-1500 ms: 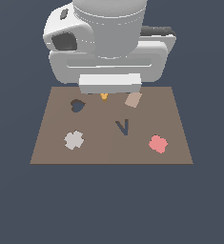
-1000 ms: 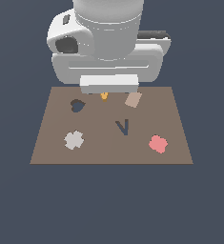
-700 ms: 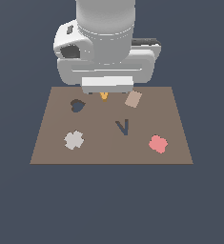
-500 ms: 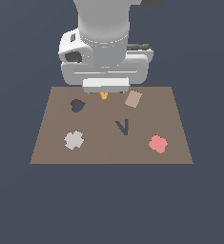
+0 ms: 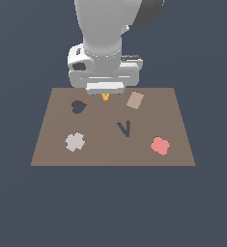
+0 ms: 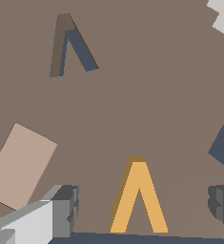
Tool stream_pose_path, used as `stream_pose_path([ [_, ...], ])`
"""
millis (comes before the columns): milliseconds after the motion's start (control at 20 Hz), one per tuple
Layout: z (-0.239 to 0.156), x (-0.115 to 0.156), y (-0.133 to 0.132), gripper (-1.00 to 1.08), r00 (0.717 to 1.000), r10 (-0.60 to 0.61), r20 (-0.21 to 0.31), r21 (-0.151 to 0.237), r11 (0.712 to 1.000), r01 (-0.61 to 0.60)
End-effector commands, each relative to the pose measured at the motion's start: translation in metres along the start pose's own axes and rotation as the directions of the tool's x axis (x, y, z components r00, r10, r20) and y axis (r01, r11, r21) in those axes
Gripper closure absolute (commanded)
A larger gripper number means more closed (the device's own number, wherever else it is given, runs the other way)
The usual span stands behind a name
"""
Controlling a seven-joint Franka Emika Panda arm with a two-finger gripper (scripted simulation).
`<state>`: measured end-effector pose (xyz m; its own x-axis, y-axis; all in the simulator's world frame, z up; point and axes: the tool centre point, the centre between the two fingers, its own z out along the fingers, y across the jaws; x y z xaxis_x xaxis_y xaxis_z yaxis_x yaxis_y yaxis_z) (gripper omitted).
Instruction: Insert a designated object into the corresponding slot on a board.
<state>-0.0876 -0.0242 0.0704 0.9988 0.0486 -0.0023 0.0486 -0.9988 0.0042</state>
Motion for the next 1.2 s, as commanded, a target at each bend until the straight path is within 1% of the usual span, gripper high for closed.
stream_pose_path([
  [0, 0.009, -0.007, 0.001, -0.92, 1.000, -0.001, -0.002, 0.002, 1.000, 0.001],
  [300, 0.018, -0.014, 0.002, -0.92, 1.000, -0.001, -0.002, 0.003, 1.000, 0.001],
  [500, 0.019, -0.014, 0.002, -0.92, 1.000, -0.001, -0.001, 0.003, 1.000, 0.001],
  [1000, 0.041, -0.015, 0.002, -0.92, 1.000, -0.001, -0.002, 0.004, 1.000, 0.001],
  [1050, 0.041, -0.015, 0.002, 1.08, 1.000, -0.001, -0.002, 0.004, 1.000, 0.001],
  [1150, 0.041, -0.015, 0.002, 1.08, 1.000, -0.001, -0.002, 0.004, 1.000, 0.001],
])
